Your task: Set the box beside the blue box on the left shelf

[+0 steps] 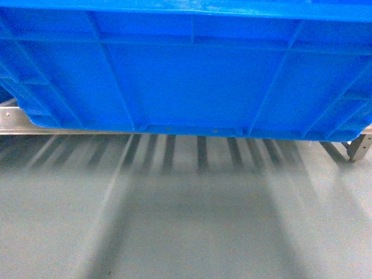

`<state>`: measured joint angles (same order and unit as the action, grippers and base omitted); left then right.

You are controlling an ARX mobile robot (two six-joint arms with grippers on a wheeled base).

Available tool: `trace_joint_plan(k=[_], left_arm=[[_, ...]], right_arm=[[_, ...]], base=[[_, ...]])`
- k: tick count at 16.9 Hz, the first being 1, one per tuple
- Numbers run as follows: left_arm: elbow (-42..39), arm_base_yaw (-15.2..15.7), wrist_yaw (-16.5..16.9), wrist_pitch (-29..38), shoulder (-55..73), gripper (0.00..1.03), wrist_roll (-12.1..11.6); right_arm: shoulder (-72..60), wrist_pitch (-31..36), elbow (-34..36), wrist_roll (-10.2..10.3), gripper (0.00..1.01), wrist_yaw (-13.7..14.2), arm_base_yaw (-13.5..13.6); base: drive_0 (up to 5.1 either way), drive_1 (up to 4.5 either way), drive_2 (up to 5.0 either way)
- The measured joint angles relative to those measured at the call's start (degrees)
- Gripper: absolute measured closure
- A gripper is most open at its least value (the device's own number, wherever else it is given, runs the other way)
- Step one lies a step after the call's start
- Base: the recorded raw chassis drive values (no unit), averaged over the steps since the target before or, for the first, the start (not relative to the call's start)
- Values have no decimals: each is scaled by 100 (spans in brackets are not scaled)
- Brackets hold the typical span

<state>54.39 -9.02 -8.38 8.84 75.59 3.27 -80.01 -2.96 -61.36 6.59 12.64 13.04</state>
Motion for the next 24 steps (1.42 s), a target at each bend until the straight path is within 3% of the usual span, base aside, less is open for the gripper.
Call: trace_joint_plan(k=[20,24], left_arm=[[0,0,0,-2,11,95,13],[0,0,0,20,-15,95,-2]], right_arm=[[-2,0,7,0,81,0,0],[15,4,7,0,81,2,0]], base=[[0,0,0],[4,435,-426]])
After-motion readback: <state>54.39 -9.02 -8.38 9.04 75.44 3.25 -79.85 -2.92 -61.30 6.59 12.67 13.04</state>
